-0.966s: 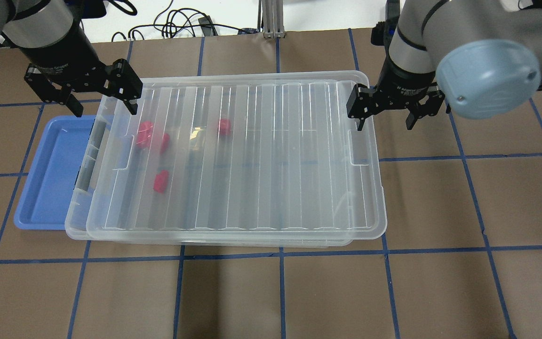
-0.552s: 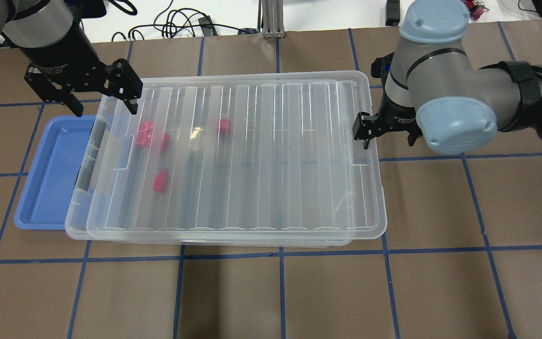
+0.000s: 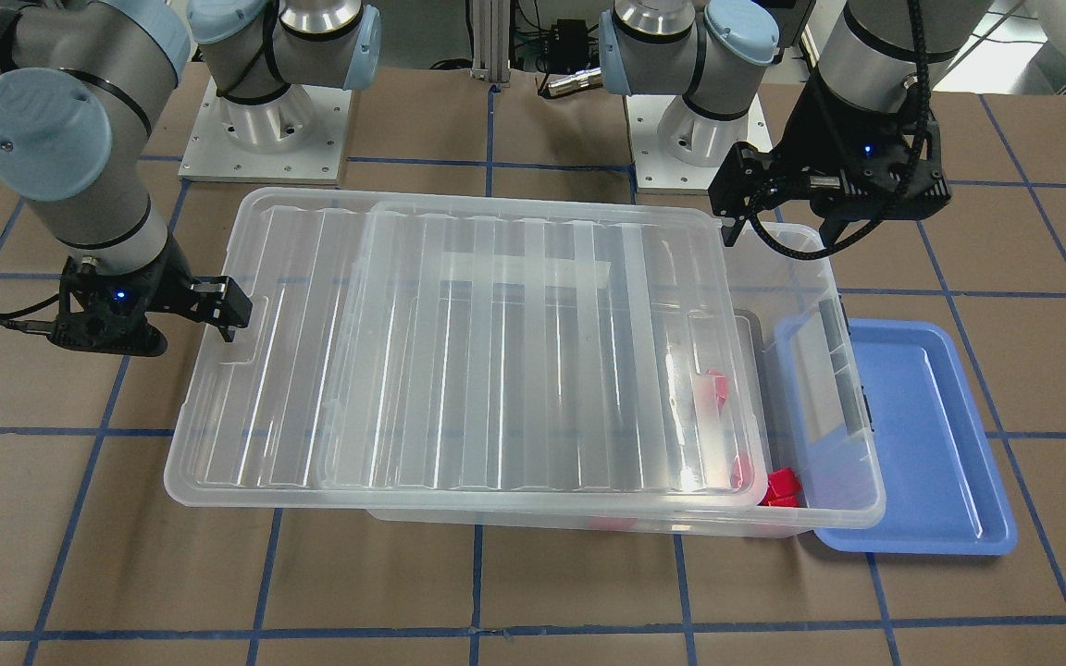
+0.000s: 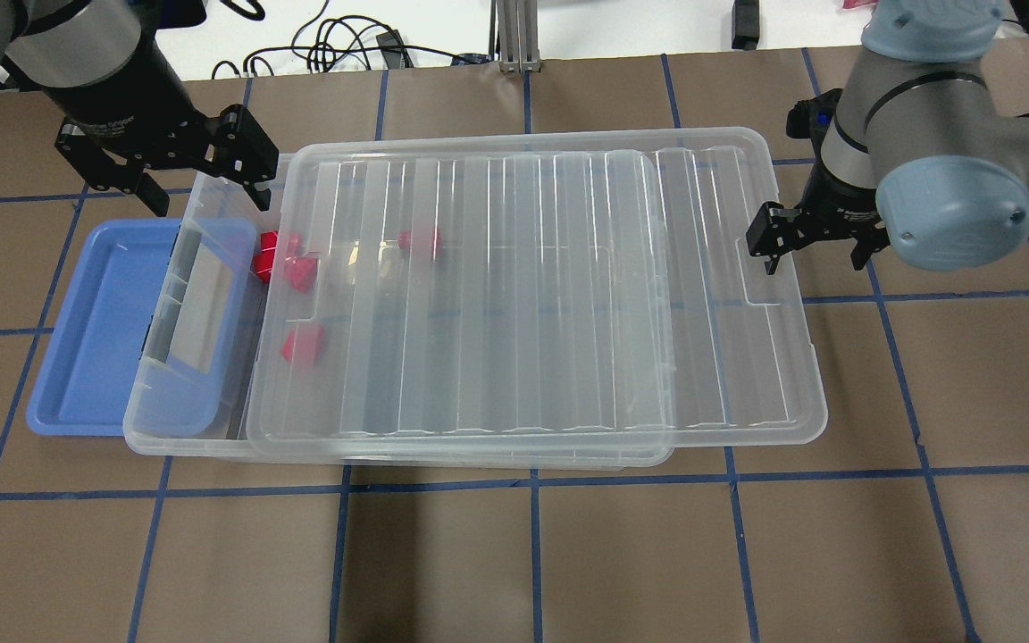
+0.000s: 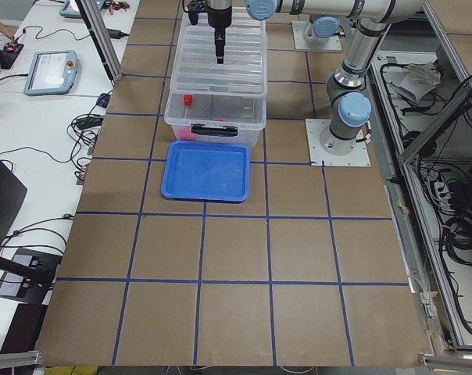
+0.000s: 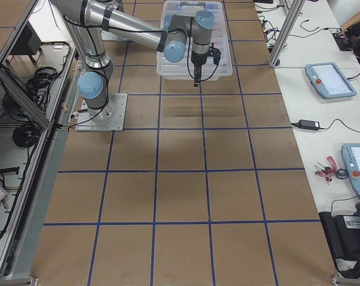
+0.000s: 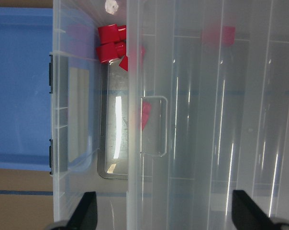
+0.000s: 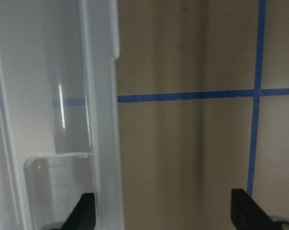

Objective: Place red block in blue tray from box

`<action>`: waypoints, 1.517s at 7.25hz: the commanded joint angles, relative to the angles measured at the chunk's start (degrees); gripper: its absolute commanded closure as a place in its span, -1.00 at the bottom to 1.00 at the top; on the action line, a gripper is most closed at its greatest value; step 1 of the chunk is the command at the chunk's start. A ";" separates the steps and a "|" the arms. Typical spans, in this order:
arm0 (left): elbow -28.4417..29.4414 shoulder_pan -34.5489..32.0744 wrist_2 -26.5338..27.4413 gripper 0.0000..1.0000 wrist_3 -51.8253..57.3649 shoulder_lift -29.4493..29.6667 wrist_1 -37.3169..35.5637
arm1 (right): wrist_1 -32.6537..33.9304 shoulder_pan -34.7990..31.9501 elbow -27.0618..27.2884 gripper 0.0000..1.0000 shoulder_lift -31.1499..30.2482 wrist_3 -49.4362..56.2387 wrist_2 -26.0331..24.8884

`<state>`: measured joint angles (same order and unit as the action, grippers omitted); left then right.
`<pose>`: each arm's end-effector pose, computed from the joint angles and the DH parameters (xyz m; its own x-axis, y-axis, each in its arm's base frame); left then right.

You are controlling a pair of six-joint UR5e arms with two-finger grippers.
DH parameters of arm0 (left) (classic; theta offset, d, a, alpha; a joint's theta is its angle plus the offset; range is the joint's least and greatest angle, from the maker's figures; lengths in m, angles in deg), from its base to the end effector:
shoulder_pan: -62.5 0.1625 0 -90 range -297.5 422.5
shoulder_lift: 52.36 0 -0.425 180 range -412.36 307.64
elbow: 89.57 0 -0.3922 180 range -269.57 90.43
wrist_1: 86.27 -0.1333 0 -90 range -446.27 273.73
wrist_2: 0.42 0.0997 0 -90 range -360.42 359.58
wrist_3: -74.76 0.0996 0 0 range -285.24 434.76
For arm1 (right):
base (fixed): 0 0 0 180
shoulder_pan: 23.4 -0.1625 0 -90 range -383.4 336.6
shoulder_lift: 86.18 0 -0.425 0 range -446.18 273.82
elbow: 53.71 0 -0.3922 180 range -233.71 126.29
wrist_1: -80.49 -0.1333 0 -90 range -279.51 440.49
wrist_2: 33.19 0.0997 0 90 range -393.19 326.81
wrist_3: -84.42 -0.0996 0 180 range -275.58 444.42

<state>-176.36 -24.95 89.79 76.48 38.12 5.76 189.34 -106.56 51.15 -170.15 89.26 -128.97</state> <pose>-0.1107 -0.5016 0.5078 -0.9999 -0.0145 -0.0040 -0.0145 0.9998 -0.0121 0.0620 -0.5182 0.3427 -0.9948 0.0308 0.0973 0.0352 0.9984 0.0440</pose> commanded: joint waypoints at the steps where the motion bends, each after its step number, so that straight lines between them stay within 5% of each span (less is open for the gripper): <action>1: -0.05 0.18 -0.13 -1.00 0.48 0.22 -1.15 | -0.04 1.51 0.00 -1.00 0.03 1.31 -1.69; 5: -0.05 0.35 1.01 -1.00 1.78 1.70 -1.07 | -0.13 3.27 -0.35 -1.00 0.03 4.13 -5.81; 7: -1.45 2.27 3.92 -1.00 17.20 3.64 -2.29 | -0.04 3.88 -0.61 -1.00 -0.05 6.84 -6.61; 11: -14.51 6.15 1.20 -1.00 27.88 5.32 -18.58 | 0.22 4.33 -0.62 -1.00 -0.23 10.53 -8.72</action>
<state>-185.92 -19.16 92.09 101.89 42.98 -6.12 189.42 -102.29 50.56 -170.25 98.06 -136.99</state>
